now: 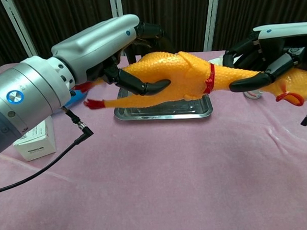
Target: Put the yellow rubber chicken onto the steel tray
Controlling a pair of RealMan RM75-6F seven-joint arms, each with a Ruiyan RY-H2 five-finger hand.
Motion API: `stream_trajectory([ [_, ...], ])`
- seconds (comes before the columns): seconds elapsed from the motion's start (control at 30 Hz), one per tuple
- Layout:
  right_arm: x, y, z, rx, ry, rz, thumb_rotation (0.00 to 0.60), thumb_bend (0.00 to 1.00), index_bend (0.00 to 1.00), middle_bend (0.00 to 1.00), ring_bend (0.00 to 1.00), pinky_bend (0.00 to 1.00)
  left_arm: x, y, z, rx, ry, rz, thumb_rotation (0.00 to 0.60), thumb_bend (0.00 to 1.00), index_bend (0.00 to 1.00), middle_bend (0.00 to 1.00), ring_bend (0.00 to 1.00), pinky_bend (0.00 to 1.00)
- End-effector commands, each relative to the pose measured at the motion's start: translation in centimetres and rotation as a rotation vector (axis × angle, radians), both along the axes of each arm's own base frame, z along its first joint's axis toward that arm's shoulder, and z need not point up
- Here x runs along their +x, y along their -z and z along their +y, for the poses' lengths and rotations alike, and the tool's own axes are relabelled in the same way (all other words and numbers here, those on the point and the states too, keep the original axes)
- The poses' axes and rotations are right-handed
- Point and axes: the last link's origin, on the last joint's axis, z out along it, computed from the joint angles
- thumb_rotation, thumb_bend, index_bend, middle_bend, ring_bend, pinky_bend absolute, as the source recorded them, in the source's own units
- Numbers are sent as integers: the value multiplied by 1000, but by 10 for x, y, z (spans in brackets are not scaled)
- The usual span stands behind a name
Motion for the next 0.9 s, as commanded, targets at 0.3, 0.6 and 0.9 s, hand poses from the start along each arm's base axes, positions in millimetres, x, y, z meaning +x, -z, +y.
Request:
stream_trajectory([
  [0.3, -7, 0, 1, -1, 6, 14, 600, 491, 1000, 824, 835, 936, -8, -13, 0, 12, -12, 13, 600, 36, 0, 57, 23, 110],
  [0.6, -19, -2, -7, -14, 55, 10, 600, 493, 1000, 824, 835, 936, -34, -41, -9, 61, -17, 8, 600, 36, 27, 66, 23, 110],
  [0.9, -13, 6, -41, -36, 116, -33, 600, 494, 1000, 824, 835, 936, -61, -87, -27, 112, -24, -5, 600, 36, 58, 90, 24, 110],
])
